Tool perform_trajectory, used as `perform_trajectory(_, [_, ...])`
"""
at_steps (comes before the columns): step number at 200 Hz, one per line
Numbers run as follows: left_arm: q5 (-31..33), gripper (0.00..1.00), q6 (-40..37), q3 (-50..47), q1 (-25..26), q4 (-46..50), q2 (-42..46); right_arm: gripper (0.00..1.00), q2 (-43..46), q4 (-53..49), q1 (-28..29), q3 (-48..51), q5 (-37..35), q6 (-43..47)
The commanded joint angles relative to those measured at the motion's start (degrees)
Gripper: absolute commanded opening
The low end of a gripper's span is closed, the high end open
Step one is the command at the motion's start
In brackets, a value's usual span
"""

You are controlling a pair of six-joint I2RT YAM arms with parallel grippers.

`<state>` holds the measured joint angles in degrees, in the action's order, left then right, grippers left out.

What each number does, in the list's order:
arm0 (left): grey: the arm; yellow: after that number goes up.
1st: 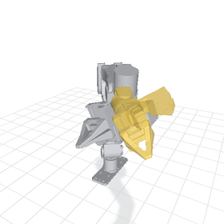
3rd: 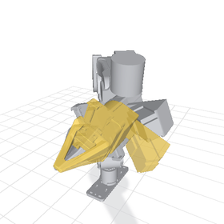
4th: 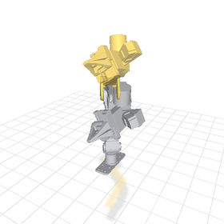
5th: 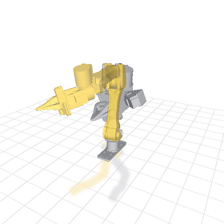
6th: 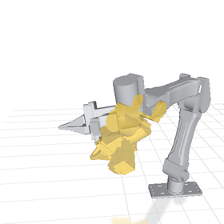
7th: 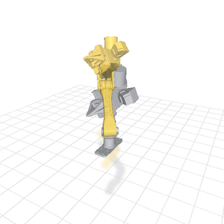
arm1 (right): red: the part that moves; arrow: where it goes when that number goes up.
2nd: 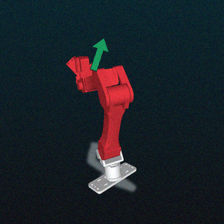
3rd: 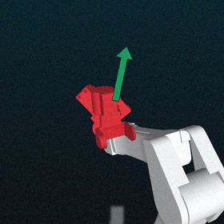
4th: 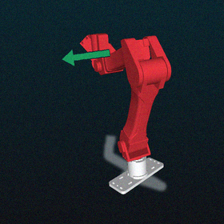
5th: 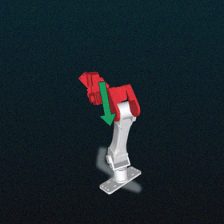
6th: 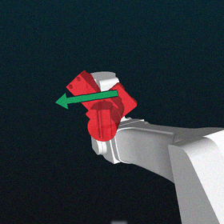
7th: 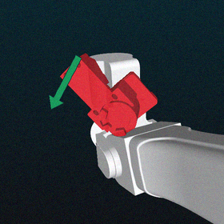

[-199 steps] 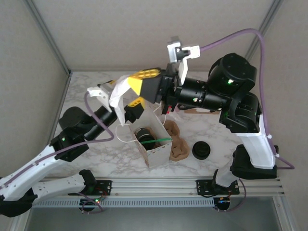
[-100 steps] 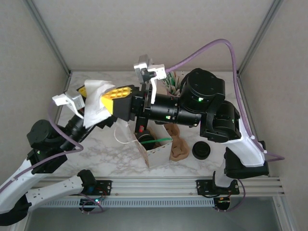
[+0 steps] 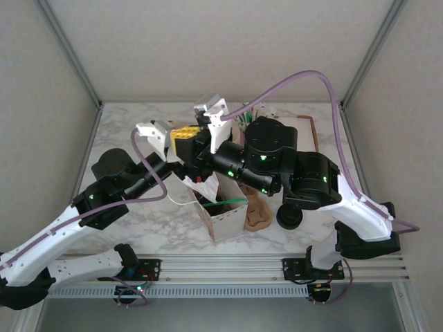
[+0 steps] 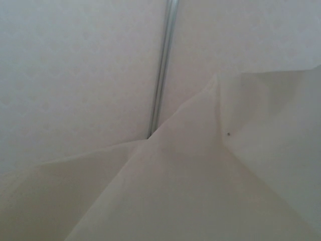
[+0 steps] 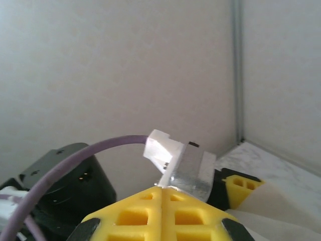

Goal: Pack the takeout coffee

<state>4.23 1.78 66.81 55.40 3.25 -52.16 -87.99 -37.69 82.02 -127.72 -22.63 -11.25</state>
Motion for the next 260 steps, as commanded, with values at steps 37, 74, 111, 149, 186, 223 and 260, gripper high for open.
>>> perform_trajectory(37, [-3.36, 0.89, 3.90, 0.12, -0.12, 0.41, 0.12, 0.00, 9.23, -1.15, 0.38, 14.20, -13.64, -2.97])
perform_trajectory(74, [1.95, 0.80, 5.56, -0.01, -0.20, 8.02, 0.64, 0.00, 11.53, -5.33, 0.16, 21.34, -14.64, -9.48])
perform_trajectory(111, [7.86, 0.65, 8.91, -0.44, -0.78, 16.99, 5.45, 0.00, 10.43, -5.75, -1.79, 26.54, -7.40, -17.08])
perform_trajectory(149, [4.20, 0.63, 12.21, 0.03, -1.17, 25.01, 7.46, 0.00, 5.03, -10.96, -3.68, 27.26, -3.64, -22.48])
perform_trajectory(186, [0.21, 0.59, 12.45, 3.99, -1.17, 31.61, 4.69, 0.00, 2.90, -13.47, -7.28, 30.01, -1.59, -26.76])
perform_trajectory(223, [4.20, 0.64, 13.58, 5.59, -1.33, 33.58, 4.69, 0.00, 3.19, -17.21, -8.25, 29.87, -4.48, -27.35])
perform_trajectory(260, [13.93, 0.65, 20.49, 8.88, -2.58, 37.72, 5.04, 0.00, 1.21, -24.73, -8.22, 28.23, -4.67, -27.77])
